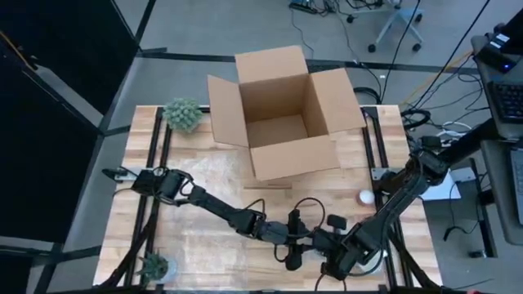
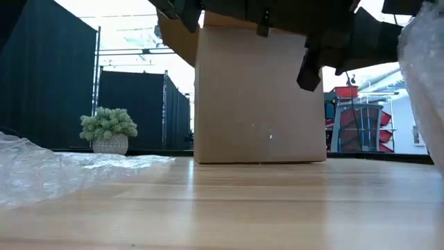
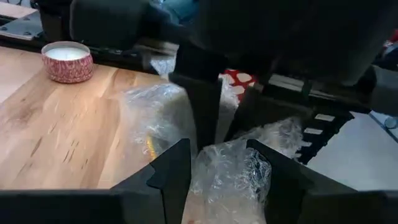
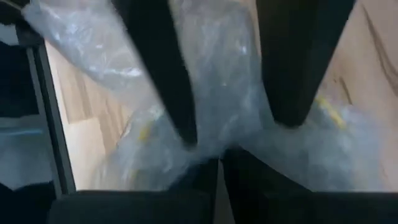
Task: Wrap mug
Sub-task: Wrap the orange mug with bubble wrap
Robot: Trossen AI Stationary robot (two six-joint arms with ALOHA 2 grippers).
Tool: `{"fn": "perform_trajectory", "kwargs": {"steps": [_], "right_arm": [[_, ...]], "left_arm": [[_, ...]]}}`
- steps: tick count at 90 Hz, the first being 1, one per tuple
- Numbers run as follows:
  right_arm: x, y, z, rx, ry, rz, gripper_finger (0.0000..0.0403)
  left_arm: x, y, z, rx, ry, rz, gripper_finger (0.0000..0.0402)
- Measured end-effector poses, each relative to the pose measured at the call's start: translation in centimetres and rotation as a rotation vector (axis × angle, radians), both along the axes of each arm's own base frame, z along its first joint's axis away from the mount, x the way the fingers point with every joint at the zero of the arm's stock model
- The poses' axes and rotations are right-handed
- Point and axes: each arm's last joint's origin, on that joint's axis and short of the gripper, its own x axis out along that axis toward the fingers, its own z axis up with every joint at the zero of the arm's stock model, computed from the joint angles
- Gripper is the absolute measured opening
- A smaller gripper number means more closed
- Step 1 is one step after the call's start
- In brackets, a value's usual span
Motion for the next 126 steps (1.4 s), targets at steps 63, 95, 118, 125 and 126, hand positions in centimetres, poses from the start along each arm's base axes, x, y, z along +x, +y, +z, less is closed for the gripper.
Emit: {"fn": "perform_trajectory", "kwargs": {"steps": [63,95,118,125,126], "right_arm": [[0.2,0.1,0.5,0.021,-0.015,0.054,0.0012],[-0.6,-0.7,6.1,0.054,-0.022,0.054,0.0012],[-2.8,-1.9,10.0,0.039,0.041,-0.003,0.0012],[-4.1,-2.2,10.1,-0.001,0.102,-0.054,0.0012],[-4.3,-2.3,10.1,-0.009,0.112,-0.063,0.0012]], "left_arm": [[1.4,1.1,-1.2,0.031,0.013,0.039,0.0146],[1.4,0.8,-2.0,0.046,0.026,0.031,0.0146],[1.3,0.8,-2.0,0.049,0.027,0.028,0.0146],[1.3,0.8,-2.0,0.049,0.026,0.028,0.0146],[1.3,0.8,-2.0,0.049,0.026,0.028,0.0146]]}}
